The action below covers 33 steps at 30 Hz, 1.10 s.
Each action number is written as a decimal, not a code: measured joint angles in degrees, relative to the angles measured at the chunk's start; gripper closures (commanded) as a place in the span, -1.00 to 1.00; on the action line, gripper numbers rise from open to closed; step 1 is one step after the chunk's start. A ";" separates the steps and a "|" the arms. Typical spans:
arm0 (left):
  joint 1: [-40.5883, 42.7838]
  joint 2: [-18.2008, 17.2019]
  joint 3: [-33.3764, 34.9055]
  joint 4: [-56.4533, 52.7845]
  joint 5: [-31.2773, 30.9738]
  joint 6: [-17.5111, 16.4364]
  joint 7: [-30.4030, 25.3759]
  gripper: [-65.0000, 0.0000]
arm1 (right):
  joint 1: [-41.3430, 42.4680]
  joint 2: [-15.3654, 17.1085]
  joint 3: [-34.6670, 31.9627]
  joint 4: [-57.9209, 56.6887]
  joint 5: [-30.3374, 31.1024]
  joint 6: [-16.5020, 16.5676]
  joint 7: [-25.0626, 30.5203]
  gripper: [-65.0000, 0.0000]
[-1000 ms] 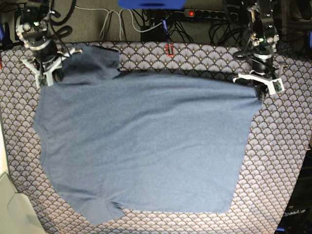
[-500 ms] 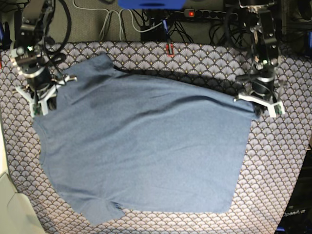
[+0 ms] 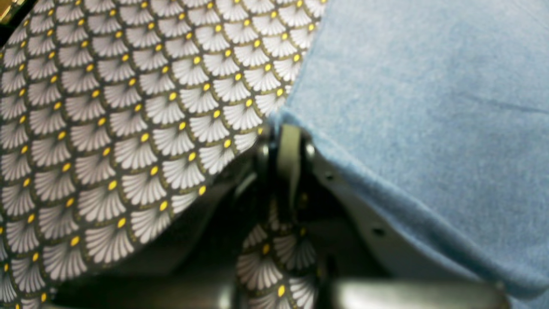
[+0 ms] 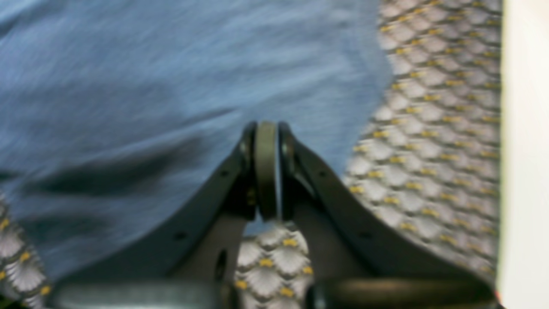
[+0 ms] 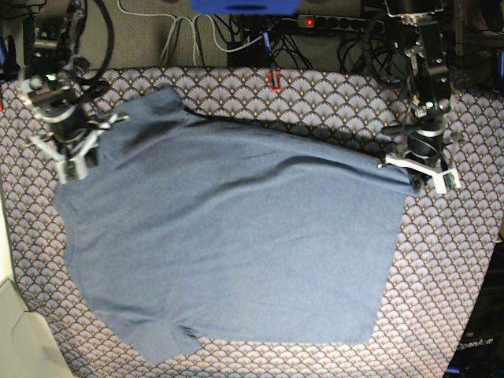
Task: Fold the T-shirt properly
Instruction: 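Grasp the shoulder edges with both grippers and lift slightly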
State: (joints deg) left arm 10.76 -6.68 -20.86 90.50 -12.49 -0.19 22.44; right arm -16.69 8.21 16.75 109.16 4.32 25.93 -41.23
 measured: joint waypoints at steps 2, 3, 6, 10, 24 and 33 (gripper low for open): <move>0.00 0.02 0.00 0.00 0.00 0.00 0.04 0.97 | 0.22 -0.11 -0.33 -1.20 0.24 -0.02 0.37 0.63; 0.04 -0.02 0.00 0.04 0.00 -0.02 0.04 0.97 | 0.35 -0.07 -0.26 -2.03 0.22 -0.04 0.42 0.53; 1.05 -0.11 0.00 0.17 0.00 -0.02 -0.28 0.97 | 0.35 -0.13 -0.28 -4.11 0.24 0.00 -0.15 0.31; 1.07 -0.11 -0.02 0.17 0.02 0.00 -0.02 0.97 | 1.44 0.00 -0.31 -6.05 0.17 -0.02 0.00 0.17; 2.21 0.02 -0.02 0.20 0.00 0.02 -0.33 0.97 | 5.14 0.17 -0.28 -13.55 -0.26 5.33 0.26 0.16; 2.19 0.02 -0.02 0.20 0.00 0.00 -0.35 0.97 | 6.62 0.85 -0.33 -16.15 -0.39 5.35 0.55 0.19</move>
State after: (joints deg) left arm 12.95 -6.66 -20.88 90.70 -12.49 -0.19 22.09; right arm -10.07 9.06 16.43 93.01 3.92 31.29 -40.69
